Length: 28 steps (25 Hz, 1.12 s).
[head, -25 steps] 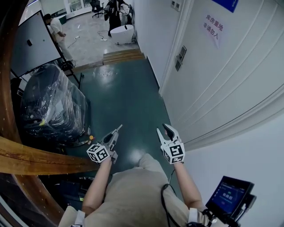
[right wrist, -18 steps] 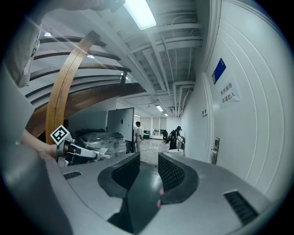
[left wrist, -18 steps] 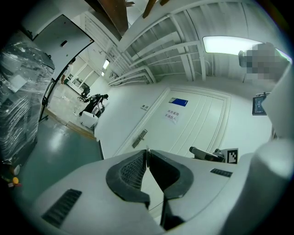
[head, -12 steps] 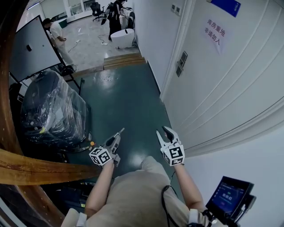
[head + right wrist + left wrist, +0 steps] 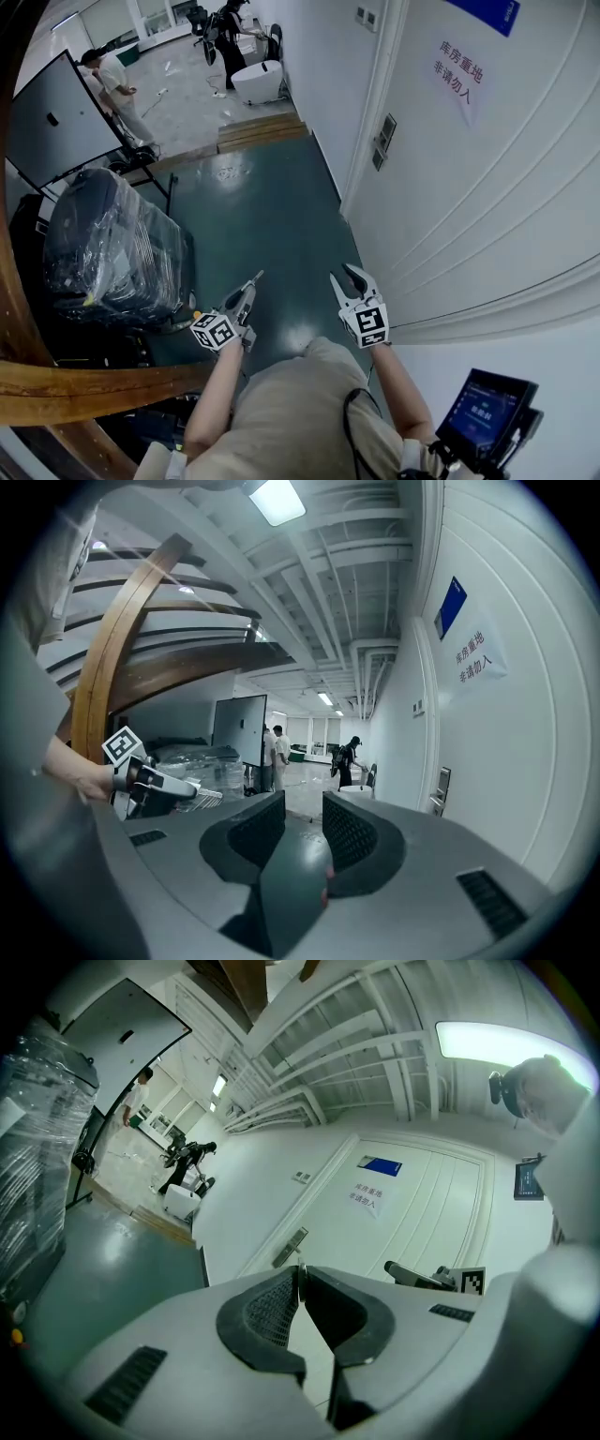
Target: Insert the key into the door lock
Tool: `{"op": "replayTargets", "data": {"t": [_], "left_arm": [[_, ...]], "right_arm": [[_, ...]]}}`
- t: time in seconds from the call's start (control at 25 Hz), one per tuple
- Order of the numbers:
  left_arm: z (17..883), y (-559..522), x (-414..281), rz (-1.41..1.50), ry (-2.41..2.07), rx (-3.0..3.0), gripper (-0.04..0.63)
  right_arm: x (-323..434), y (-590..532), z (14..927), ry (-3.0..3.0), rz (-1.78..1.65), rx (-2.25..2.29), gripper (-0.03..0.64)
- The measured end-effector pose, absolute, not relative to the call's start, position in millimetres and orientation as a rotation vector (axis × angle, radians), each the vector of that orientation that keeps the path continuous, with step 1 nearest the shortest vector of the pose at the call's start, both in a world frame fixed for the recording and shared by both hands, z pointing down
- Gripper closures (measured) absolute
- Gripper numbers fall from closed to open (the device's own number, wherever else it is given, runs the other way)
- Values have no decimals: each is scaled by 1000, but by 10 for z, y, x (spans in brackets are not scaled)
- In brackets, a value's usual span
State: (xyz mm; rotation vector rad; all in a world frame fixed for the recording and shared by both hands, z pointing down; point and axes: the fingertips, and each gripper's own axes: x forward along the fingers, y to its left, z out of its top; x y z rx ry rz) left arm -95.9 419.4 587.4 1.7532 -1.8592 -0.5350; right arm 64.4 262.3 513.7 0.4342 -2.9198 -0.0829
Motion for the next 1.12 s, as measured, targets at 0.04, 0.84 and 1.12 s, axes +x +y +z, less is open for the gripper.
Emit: {"op": "replayTargets", "data": {"t": [0.04, 0.84, 1.12], "left_arm": [[5859, 4175, -992, -542, -1856, 1760, 563], [5851, 3260, -1034, -531, -1844, 1736, 563], [5957, 3276, -1163, -536, -1820, 1710, 563]], "right_arm": [[620, 2613, 5115, -2918, -88, 438, 485], [771, 1522, 5222, -2879, -46, 458, 485], [751, 1493, 5309, -2852, -17, 488, 485]]}}
